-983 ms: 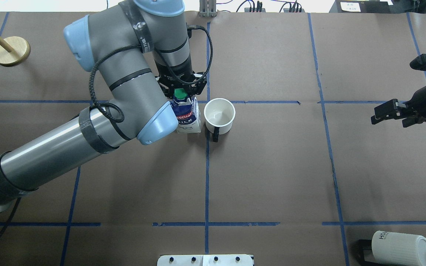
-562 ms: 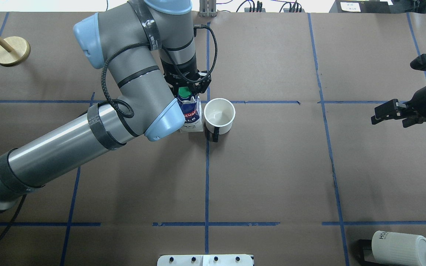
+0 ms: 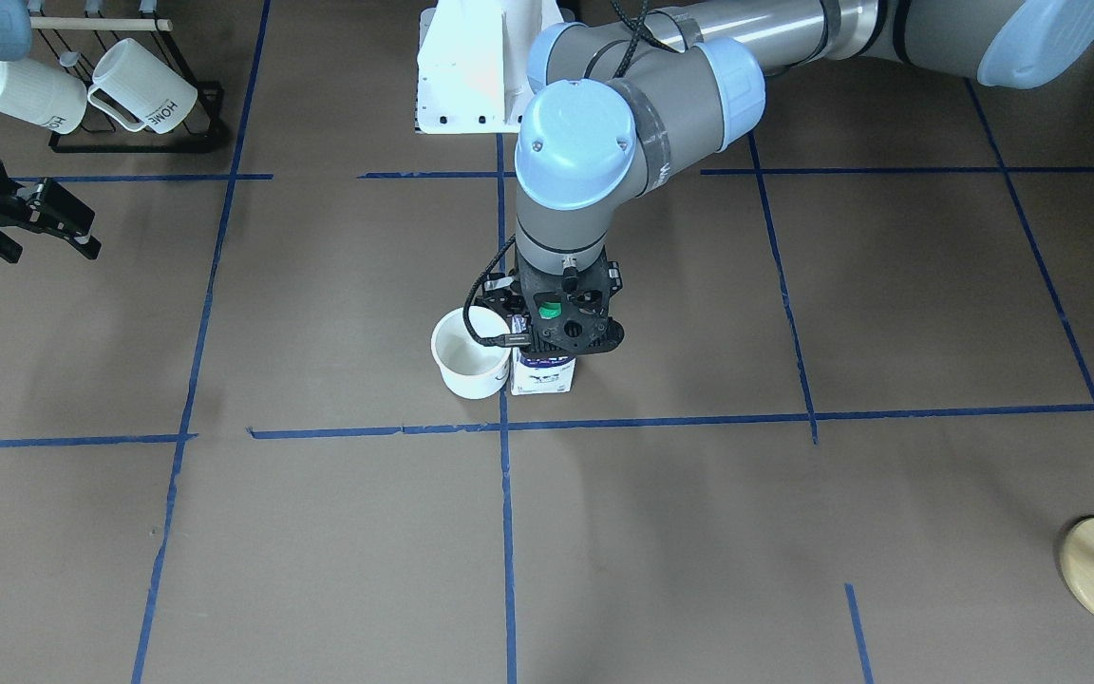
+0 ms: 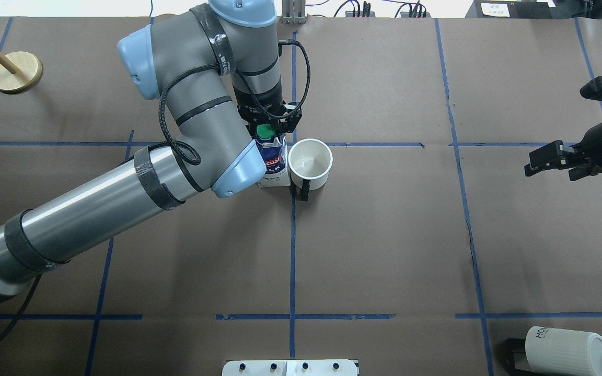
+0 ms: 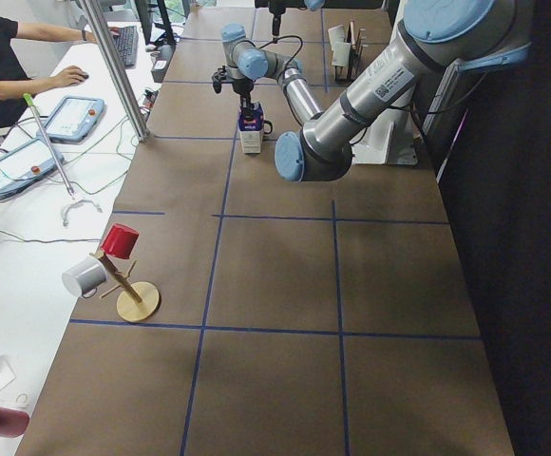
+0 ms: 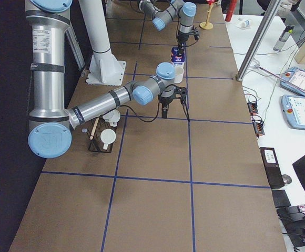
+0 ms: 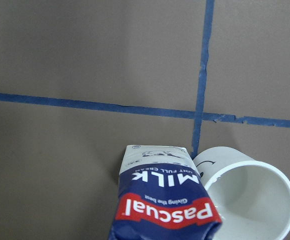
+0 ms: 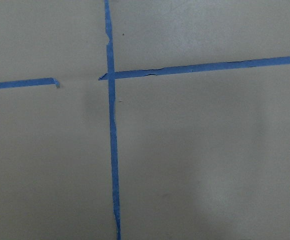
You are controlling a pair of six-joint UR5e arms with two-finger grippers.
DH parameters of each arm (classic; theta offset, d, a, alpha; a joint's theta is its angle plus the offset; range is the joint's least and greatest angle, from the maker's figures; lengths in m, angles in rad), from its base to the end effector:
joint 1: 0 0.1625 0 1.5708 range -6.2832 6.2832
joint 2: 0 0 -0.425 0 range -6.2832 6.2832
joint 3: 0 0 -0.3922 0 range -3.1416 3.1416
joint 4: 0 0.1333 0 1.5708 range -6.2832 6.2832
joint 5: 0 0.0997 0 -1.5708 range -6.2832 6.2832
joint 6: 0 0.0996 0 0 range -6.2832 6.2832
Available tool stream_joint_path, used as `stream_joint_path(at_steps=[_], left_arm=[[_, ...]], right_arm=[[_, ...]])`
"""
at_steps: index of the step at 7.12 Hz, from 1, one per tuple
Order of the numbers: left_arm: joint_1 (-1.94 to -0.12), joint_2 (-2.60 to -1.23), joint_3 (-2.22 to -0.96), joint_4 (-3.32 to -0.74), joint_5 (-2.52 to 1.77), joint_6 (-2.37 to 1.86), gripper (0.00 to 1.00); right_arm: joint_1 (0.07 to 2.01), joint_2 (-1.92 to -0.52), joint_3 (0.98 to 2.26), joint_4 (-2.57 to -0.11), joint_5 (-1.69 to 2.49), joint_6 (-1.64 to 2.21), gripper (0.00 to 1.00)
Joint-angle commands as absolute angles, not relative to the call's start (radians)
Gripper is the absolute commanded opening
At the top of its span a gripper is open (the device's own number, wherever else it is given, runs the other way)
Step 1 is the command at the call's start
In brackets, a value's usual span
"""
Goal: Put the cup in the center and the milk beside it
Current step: 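Open the left gripper to release the milk carton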
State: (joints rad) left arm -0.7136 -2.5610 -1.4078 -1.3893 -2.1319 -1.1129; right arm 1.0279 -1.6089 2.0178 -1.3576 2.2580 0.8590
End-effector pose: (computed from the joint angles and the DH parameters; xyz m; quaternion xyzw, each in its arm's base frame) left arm 0.5154 -0.5524 0.1143 -0.0503 0.3992 -0.0291 0.9150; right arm -0.1826 -0.4383 0.4357 0.0134 -0.4309 0.0393 0.9014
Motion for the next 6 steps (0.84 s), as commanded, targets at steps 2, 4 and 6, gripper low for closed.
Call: stream_joint_path(at_steps=[2, 4, 6], left_arm=[[-0.715, -2.563, -1.434, -1.379, -2.131, -1.115, 1.0], [-0.738, -2.553, -1.666, -1.251, -2.114, -1.111, 1.0], [-0.755, -2.536, -1.718, -1.241, -2.079, -1.101, 1.0]], right_arm=[[1.026, -1.608, 2.017, -1.358, 2.258, 0.859, 1.0], [1.026, -1.605, 2.019, -1.358, 2.258, 0.859, 1.0], [1.028, -1.608, 2.017, -1.358, 2.26, 0.854, 1.0]])
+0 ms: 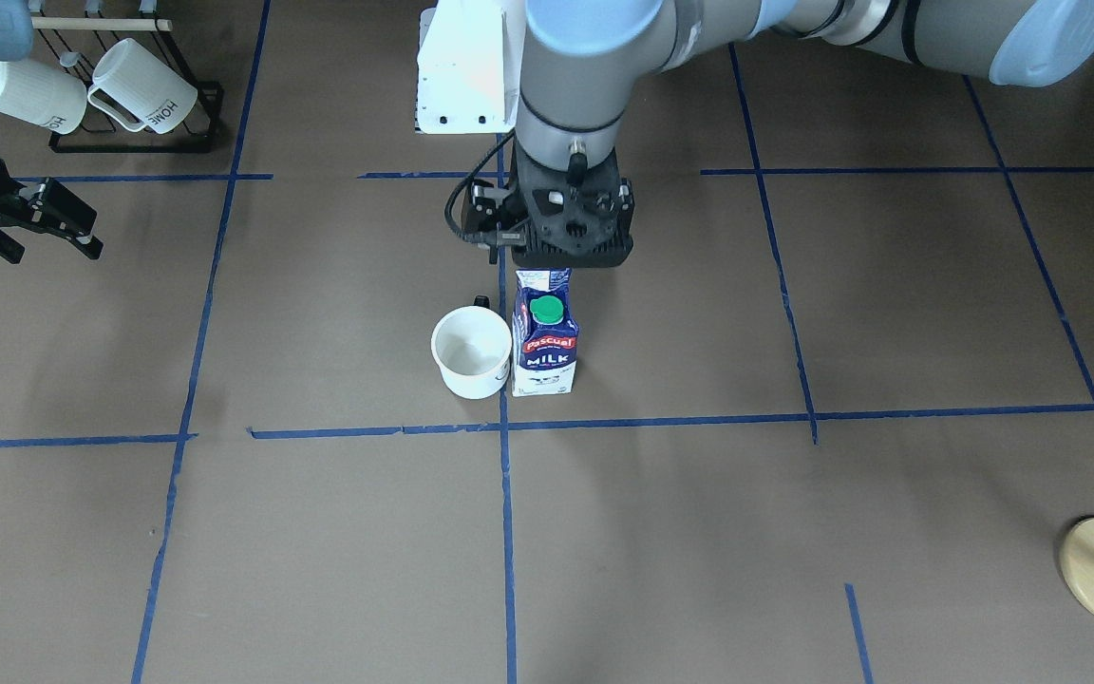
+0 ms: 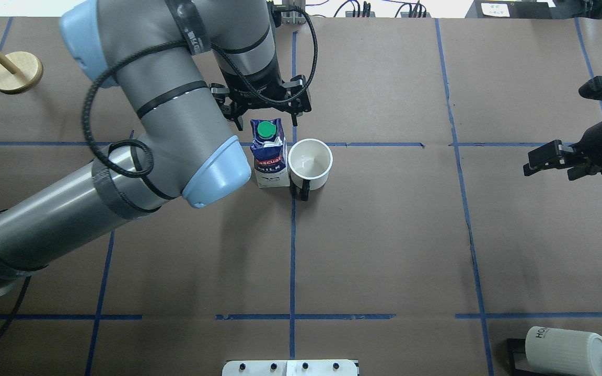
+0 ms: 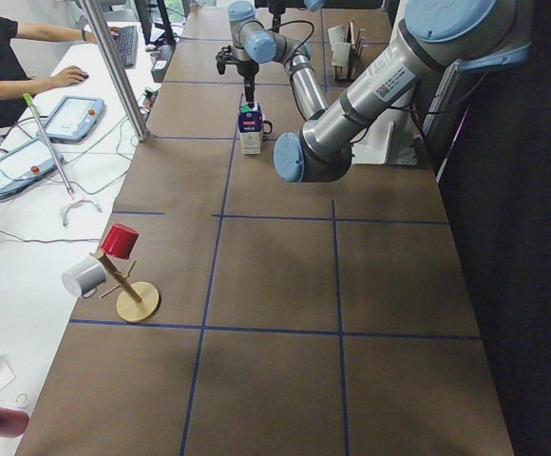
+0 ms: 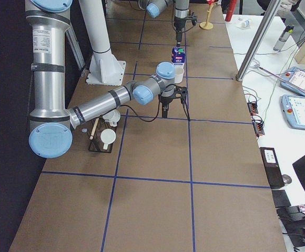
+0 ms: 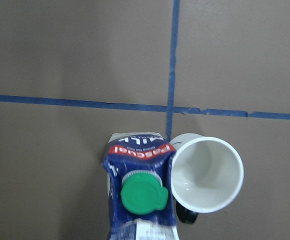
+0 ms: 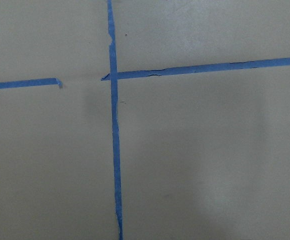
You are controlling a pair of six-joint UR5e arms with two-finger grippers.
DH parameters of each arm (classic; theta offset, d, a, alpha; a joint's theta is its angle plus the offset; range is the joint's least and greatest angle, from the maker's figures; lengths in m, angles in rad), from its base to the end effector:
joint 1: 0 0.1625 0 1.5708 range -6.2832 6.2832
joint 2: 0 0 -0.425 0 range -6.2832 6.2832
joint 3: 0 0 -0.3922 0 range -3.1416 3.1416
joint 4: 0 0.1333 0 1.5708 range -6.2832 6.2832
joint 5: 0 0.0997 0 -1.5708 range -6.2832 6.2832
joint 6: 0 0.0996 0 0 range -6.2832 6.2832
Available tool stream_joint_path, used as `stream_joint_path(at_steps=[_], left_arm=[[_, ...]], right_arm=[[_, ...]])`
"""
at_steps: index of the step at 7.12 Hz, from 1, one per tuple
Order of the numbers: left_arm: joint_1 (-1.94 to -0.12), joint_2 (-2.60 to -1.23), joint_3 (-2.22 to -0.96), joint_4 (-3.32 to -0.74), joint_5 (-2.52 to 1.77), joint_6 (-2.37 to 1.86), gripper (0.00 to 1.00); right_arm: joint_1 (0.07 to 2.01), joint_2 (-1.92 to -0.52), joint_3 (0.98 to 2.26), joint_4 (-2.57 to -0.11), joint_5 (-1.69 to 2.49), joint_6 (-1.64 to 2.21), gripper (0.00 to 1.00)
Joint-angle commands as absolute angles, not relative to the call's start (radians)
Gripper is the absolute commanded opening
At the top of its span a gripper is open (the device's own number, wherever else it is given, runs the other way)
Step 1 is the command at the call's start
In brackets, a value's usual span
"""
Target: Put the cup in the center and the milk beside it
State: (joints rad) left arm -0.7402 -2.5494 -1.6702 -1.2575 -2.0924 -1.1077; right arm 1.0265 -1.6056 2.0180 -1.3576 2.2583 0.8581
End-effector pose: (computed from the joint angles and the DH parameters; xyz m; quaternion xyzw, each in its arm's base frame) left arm 0.4382 -0.5136 0.0475 0.0068 0.4326 -0.0285 0.9011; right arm -0.1836 -0.4387 0.4341 0.0145 -0.4319 0.0375 0.9010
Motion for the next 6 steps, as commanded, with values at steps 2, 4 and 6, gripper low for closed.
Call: stream_joint_path(at_steps=[2, 4, 6], left_arm=[[-0.814, -2.299, -1.953, -1.178, -2.079, -0.926, 1.0], [-0.906, -2.002, -2.119, -1.19, -2.092, -0.647, 1.0], [-1.17, -1.81, -2.102, -1.195, -2.222, -0.231, 1.0]], right_arm=[[1.092, -1.629, 2.014, -1.367, 2.295, 0.804, 1.0], [1.271, -1.708, 1.987, -1.381, 2.385, 0.534, 1.0], [1.417, -1.709, 1.971, -1.553, 2.402, 0.255, 1.0]])
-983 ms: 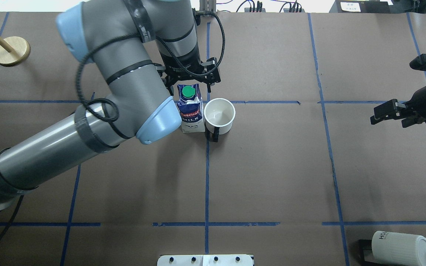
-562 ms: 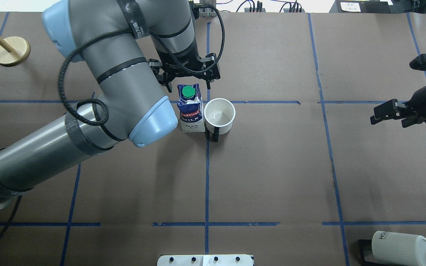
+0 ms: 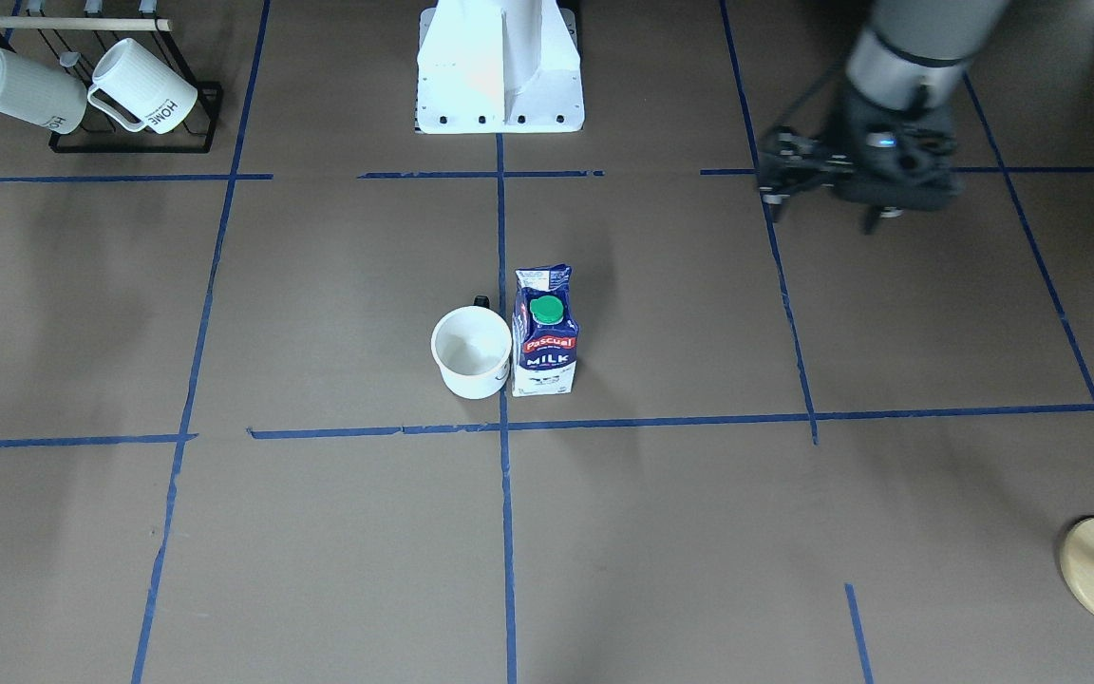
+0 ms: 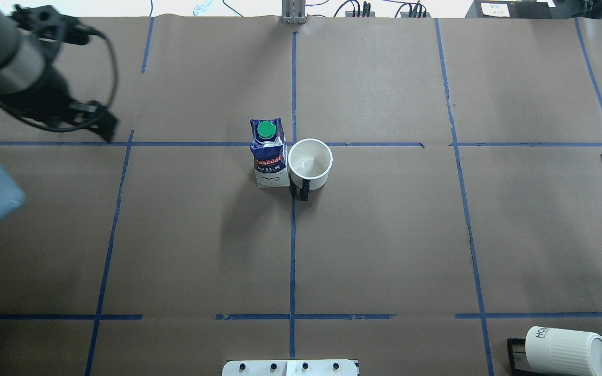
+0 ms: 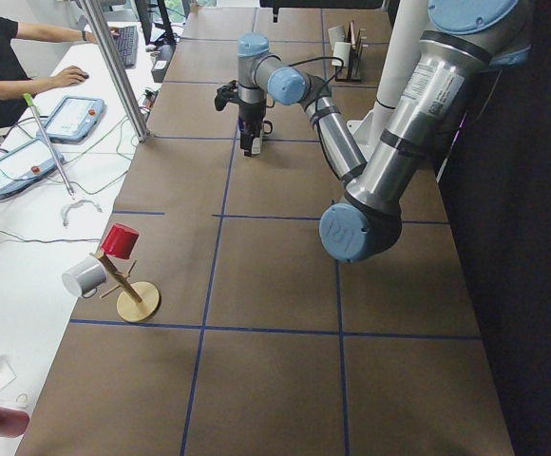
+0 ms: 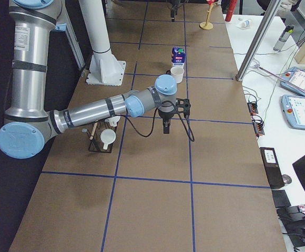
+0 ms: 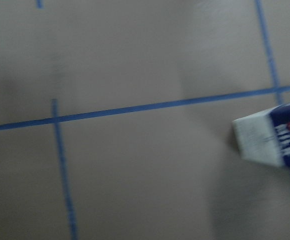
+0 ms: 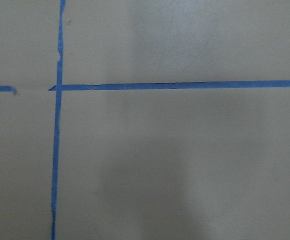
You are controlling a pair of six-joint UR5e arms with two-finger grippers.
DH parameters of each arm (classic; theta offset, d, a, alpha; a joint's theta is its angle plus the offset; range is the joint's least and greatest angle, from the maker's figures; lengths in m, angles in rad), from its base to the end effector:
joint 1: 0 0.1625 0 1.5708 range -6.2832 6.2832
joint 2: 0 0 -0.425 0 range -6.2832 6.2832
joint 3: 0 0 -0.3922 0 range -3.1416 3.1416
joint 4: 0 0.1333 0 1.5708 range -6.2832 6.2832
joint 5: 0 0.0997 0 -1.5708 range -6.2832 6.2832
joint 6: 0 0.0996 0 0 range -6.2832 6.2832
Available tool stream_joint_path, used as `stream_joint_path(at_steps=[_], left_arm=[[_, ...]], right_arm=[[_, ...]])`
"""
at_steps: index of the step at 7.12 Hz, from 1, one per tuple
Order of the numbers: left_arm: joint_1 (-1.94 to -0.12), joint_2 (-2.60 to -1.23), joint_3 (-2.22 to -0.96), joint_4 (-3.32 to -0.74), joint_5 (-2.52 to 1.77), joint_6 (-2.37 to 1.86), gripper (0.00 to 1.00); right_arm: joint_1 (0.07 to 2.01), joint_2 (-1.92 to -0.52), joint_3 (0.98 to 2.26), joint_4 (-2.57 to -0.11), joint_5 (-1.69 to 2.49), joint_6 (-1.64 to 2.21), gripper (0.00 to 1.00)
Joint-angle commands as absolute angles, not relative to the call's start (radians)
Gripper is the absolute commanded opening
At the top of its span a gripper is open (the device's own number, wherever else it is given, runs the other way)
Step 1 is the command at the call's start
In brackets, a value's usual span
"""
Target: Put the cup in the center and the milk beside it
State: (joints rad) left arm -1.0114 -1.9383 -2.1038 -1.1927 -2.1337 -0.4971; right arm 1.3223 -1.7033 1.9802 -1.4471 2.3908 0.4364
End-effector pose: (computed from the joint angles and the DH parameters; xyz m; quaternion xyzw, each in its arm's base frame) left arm 0.2105 -0.4873 0.2750 0.0790 0.3568 0.1006 0.9254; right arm -0.0495 -0.4408 0.5002 0.0407 -0.4292 0.0054 0.9023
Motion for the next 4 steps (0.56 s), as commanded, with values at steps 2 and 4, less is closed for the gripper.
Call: stream_joint_path(at_steps=[2, 4], left_arm=[[-1.424, -1.72, -1.955, -1.193, -2.301, 0.167, 1.0], [-1.563, -1.717, -1.788, -1.193, -2.313, 0.257, 1.0]], right_arm=[[1.544, -1.697, 1.93, -1.719, 2.39, -0.069, 1.0], [1.578, -1.701, 1.93, -1.729, 2.382, -0.097, 1.0]])
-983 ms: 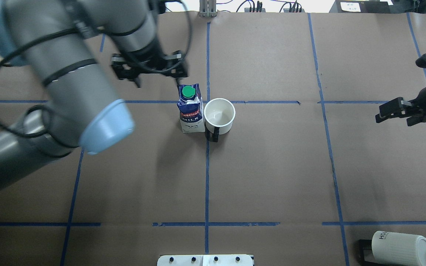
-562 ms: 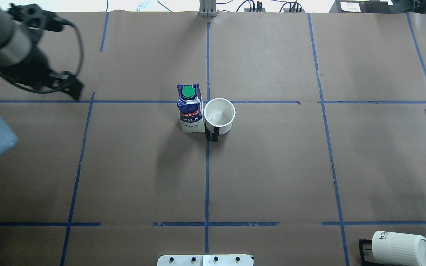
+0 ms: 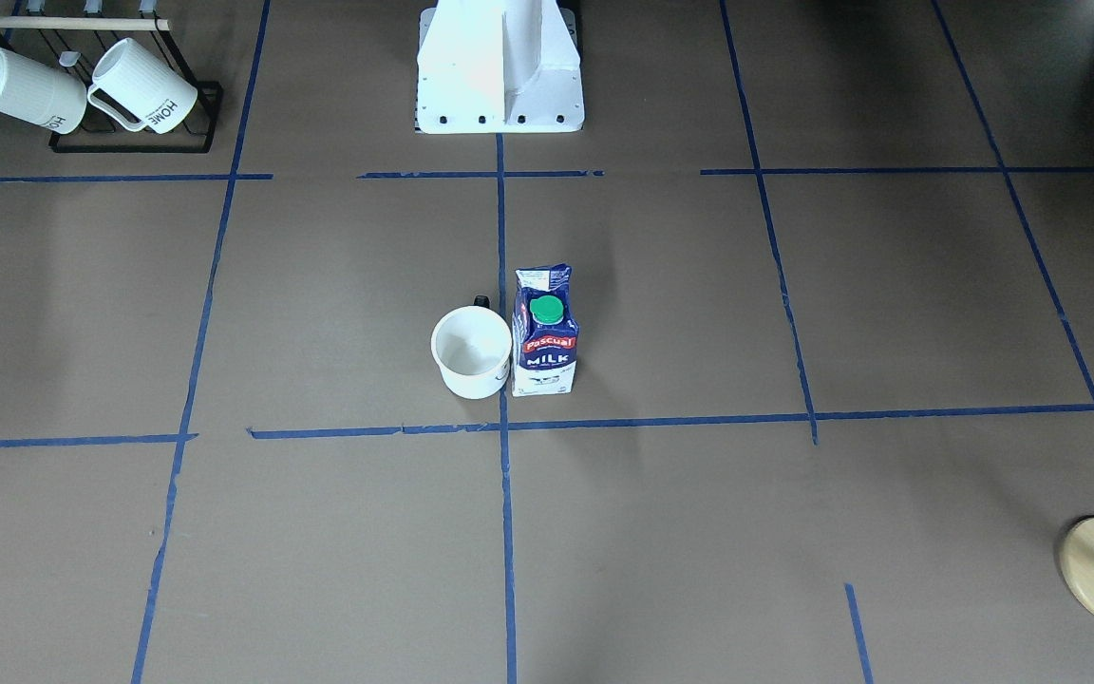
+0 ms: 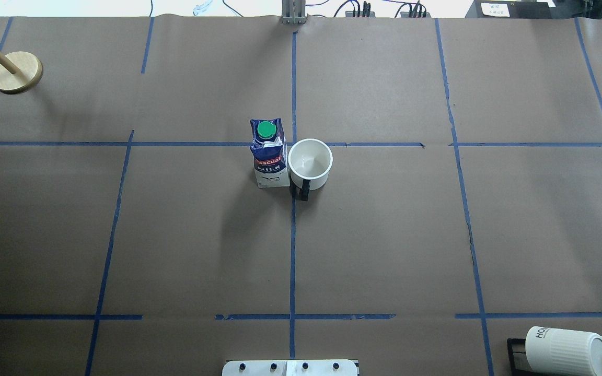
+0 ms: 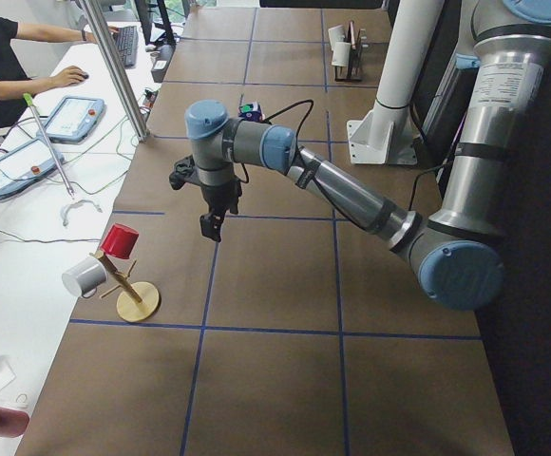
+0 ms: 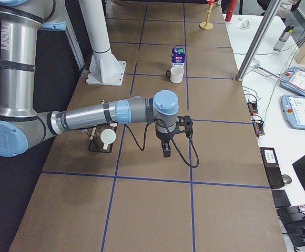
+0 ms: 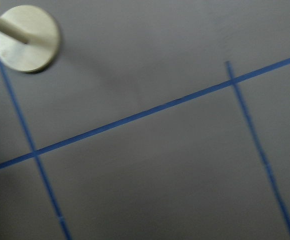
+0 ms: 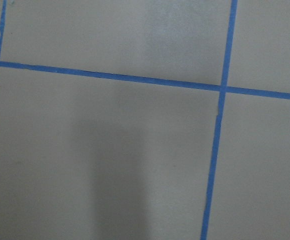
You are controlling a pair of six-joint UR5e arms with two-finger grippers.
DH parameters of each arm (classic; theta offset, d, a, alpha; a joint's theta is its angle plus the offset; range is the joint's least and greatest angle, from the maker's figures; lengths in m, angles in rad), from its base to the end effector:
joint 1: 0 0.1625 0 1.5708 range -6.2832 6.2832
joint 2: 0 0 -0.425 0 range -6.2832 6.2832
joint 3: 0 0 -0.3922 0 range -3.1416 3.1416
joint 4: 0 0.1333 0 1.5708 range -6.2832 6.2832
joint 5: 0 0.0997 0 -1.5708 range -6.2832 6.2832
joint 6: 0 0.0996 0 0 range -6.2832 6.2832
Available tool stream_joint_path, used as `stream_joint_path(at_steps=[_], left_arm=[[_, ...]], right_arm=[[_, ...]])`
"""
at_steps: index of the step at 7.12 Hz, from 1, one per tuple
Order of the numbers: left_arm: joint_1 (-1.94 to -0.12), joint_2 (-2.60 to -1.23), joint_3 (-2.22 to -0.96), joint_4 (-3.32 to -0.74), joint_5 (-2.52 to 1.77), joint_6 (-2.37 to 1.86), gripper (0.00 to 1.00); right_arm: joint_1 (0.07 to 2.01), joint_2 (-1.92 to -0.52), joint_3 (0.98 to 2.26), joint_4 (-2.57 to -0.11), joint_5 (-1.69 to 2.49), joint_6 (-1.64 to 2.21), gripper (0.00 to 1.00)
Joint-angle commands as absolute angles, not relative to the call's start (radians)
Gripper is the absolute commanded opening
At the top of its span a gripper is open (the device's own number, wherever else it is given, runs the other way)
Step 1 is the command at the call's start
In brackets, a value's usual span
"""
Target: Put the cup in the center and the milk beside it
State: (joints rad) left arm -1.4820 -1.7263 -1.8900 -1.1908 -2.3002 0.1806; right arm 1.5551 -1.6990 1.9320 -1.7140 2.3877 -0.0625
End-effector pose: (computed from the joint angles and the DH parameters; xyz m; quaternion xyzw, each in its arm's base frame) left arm -0.0205 -0.5248 0.4676 0.0605 0.3539 0.1421 0.9225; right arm 0.0539 -0.4336 0.5524 0.0505 -0.3957 -0.0537 0.9154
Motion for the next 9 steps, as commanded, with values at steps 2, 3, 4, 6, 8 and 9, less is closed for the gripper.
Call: stream_joint_path(at_steps=[2, 3, 4, 6, 8, 9], left_arm=[[-1.618, -1.713, -1.691, -1.19, -2.354, 0.369, 1.0], [-1.621, -1.683, -1.697, -1.192, -2.377, 0.367, 1.0], [-1.618, -1.674, -1.698, -1.189, -2.375, 0.359, 1.0], [-1.618, -1.671, -1.686, -1.195, -2.376, 0.304, 1.0], [-1.618, -1.639, -1.706, -1.193, -2.37, 0.299, 1.0], [-1.617, -1.632, -1.704, -1.193, -2.37, 0.296, 1.0]], right_arm=[[1.577, -1.713, 1.933, -1.727, 2.364, -0.095, 1.0], [1.575, -1.715, 1.931, -1.726, 2.365, -0.094, 1.0], [1.575, -1.718, 1.928, -1.727, 2.364, -0.095, 1.0], [1.574, -1.736, 1.884, -1.72, 2.362, -0.162, 1.0], [1.572, -1.73, 1.855, -1.718, 2.368, -0.218, 1.0], [1.572, -1.729, 1.853, -1.718, 2.364, -0.215, 1.0]])
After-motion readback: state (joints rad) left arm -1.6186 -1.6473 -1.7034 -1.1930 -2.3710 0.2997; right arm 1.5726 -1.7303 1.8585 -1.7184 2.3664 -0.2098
